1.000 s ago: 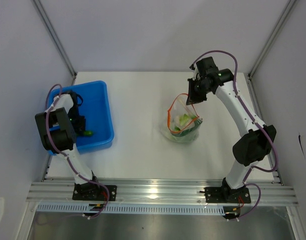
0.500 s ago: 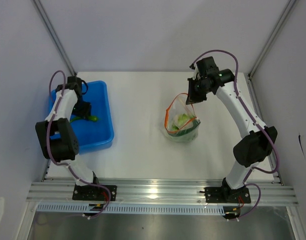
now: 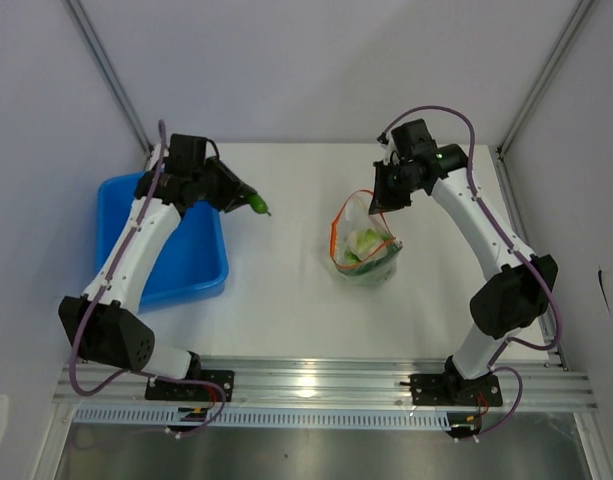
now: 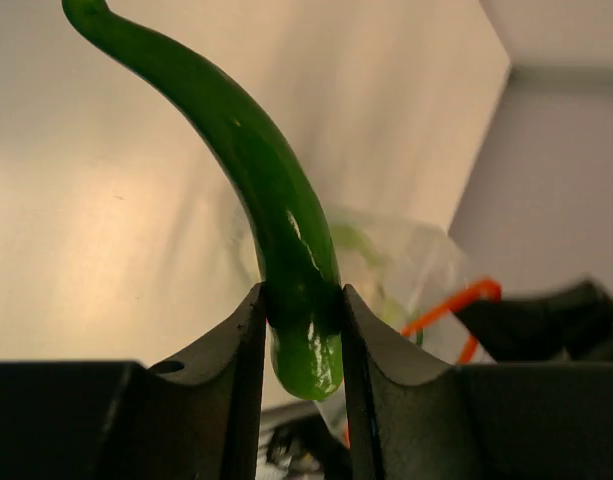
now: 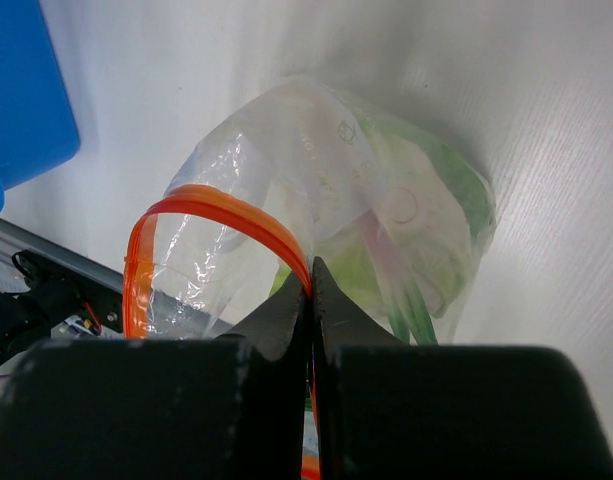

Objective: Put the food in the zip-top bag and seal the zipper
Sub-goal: Pick up the fake vegetable from the bin, then place the fake vegetable in the zipper food storage bag, then zip the zipper food storage bag at the center of the board.

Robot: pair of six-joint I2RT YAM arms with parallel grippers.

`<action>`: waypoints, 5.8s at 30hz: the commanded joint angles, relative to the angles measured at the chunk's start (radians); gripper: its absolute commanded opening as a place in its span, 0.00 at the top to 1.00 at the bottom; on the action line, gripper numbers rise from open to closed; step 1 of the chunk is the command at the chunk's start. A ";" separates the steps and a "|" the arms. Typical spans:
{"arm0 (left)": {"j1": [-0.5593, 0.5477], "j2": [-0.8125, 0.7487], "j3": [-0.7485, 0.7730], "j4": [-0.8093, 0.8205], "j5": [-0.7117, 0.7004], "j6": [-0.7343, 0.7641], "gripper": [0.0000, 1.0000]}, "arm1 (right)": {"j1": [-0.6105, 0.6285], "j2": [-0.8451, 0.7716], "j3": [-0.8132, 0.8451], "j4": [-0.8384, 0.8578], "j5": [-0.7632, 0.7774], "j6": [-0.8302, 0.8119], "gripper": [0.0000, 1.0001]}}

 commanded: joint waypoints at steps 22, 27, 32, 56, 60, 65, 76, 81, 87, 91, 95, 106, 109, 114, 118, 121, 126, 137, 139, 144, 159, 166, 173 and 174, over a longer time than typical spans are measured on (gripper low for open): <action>-0.415 0.212 0.305 0.254 0.780 0.244 1.00 | -0.007 -0.160 0.001 0.050 0.020 0.062 1.00; -0.415 0.181 0.247 0.189 0.798 0.227 0.99 | -0.007 -0.196 -0.040 0.077 0.054 0.080 1.00; -0.413 0.147 0.193 0.168 0.829 0.217 1.00 | -0.007 -0.231 -0.092 0.105 0.034 0.125 1.00; -0.441 0.228 0.048 0.171 0.953 0.045 0.93 | 0.079 -0.400 -0.244 0.166 -0.028 0.108 1.00; -0.440 0.264 0.066 0.159 0.920 0.039 0.98 | 0.099 -0.438 -0.278 0.188 -0.038 0.106 1.00; -0.426 0.288 0.054 0.145 0.828 0.026 0.99 | 0.112 -0.470 -0.290 0.202 -0.043 0.105 1.00; -0.398 0.230 -0.054 0.247 0.651 -0.130 1.00 | 0.113 -0.509 -0.350 0.185 -0.121 0.065 1.00; -0.398 0.228 -0.051 0.231 0.619 -0.170 0.99 | 0.116 -0.520 -0.382 0.199 -0.161 0.066 1.00; -0.397 0.233 0.039 0.092 0.513 -0.121 0.99 | 0.127 -0.506 -0.381 0.219 -0.170 0.066 1.00; -0.401 0.241 0.113 -0.028 0.420 -0.052 0.99 | 0.139 -0.477 -0.367 0.240 -0.182 0.063 1.00; -0.412 0.245 0.146 -0.104 0.333 -0.038 0.99 | 0.148 -0.443 -0.346 0.268 -0.198 0.065 1.00; -0.464 0.314 0.308 -0.253 0.245 0.062 0.70 | 0.164 -0.368 -0.284 0.283 -0.199 0.068 1.00; -0.467 0.313 0.314 -0.263 0.239 0.069 0.36 | 0.164 -0.349 -0.269 0.283 -0.201 0.066 1.00; -0.461 0.279 0.304 -0.281 0.220 0.108 0.17 | 0.158 -0.343 -0.266 0.278 -0.205 0.068 1.00; -0.459 0.238 0.313 -0.237 0.243 0.178 0.20 | 0.150 -0.351 -0.266 0.260 -0.209 0.065 1.00; -0.459 0.159 0.299 -0.197 0.176 0.243 0.23 | 0.141 -0.360 -0.264 0.242 -0.213 0.062 1.00; -0.453 0.069 0.287 -0.245 0.038 0.342 0.29 | 0.093 -0.369 -0.246 0.203 -0.259 0.060 1.00; -0.456 -0.103 0.014 -0.128 0.071 0.503 0.44 | 0.027 -0.339 -0.212 0.162 -0.397 0.048 1.00; -0.456 -0.111 -0.049 -0.071 0.117 0.519 0.44 | 0.016 -0.332 -0.218 0.166 -0.429 0.054 1.00; -0.459 -0.072 -0.075 -0.026 0.153 0.553 0.40 | 0.015 -0.332 -0.249 0.197 -0.472 0.077 1.00; -0.510 -0.157 -0.224 0.142 0.231 0.496 0.56 | 0.013 -0.349 -0.299 0.231 -0.523 0.128 1.00; -0.515 -0.184 -0.212 0.159 0.329 0.413 0.99 | 0.013 -0.322 -0.290 0.199 -0.521 0.114 1.00; -0.516 -0.308 -0.239 0.219 0.354 0.222 0.99 | 0.010 -0.343 -0.338 0.142 -0.456 0.094 0.95; -0.515 -0.324 -0.249 0.234 0.349 0.185 0.99 | 0.009 -0.346 -0.355 0.140 -0.451 0.093 0.91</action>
